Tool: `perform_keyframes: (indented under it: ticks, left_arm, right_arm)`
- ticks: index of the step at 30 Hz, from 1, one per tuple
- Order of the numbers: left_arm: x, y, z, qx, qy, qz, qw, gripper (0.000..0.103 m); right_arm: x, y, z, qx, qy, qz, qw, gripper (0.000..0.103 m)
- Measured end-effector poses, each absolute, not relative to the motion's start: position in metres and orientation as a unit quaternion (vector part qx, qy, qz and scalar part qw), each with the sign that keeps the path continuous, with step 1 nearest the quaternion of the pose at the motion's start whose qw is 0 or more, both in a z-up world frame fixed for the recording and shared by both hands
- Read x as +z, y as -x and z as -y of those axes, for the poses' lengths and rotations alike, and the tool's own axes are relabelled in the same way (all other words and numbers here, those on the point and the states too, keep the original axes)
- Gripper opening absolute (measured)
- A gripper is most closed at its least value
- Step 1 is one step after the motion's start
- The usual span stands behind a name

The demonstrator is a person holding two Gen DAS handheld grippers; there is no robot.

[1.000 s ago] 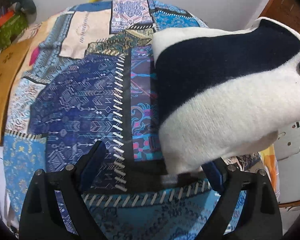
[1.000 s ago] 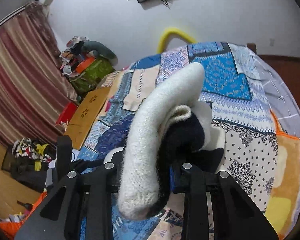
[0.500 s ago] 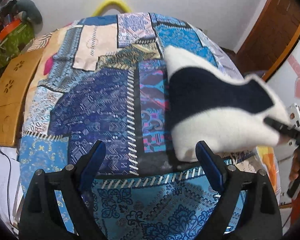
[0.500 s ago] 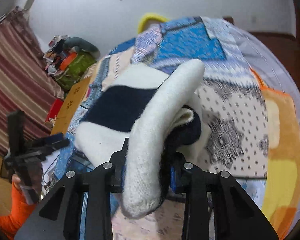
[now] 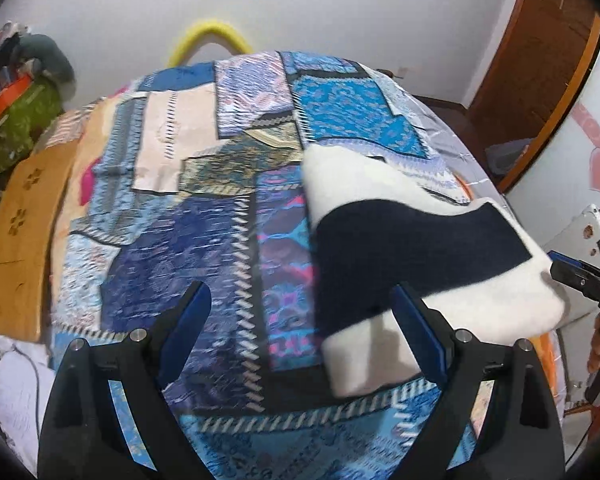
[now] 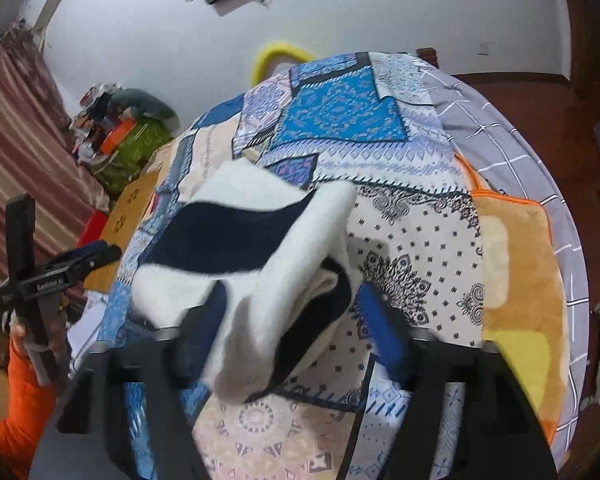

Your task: Fold small clothes

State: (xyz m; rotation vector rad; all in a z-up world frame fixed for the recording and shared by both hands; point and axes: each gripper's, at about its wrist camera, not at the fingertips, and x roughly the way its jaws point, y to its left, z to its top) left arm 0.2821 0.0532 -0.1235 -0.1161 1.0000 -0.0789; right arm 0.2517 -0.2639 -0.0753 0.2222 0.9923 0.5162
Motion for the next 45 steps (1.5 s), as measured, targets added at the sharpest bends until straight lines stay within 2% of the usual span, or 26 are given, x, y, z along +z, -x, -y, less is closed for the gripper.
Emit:
perform_keyframes:
  ticks: [2, 17, 25, 34, 40, 45]
  left_arm:
    - [-0.129, -0.293, -0.048, -0.049, 0.064, -0.492, 0.867, 0.092]
    - [-0.189, -0.336, -0.042, -0.105, 0.181, -0.577, 0.790, 0.092]
    - [-0.212, -0.345, -0.042, -0.136, 0.246, -0.603, 0.747, 0.093]
    - [-0.217, -0.353, -0.031, -0.153, 0.260, -0.606, 0.736, 0.093]
    - [-0.217, -0.358, -0.025, -0.155, 0.254, -0.602, 0.741, 0.091]
    - [-0.209, -0.352, -0.031, -0.166, 0.259, -0.588, 0.748, 0.076]
  right_arm:
    - [-0.078, -0.258, 0.262, 0.240, -0.106, -0.472, 0.842, 0.079]
    - [-0.148, -0.287, 0.255, 0.283, -0.190, -0.554, 0.759, 0.082]
    - [-0.163, -0.291, 0.258, 0.300, -0.231, -0.573, 0.727, 0.082]
    - [-0.169, -0.295, 0.256, 0.317, -0.241, -0.580, 0.711, 0.082]
    - [-0.167, -0.297, 0.256, 0.330, -0.244, -0.575, 0.707, 0.070]
    - [-0.160, -0.296, 0.255, 0.333, -0.235, -0.564, 0.718, 0.056]
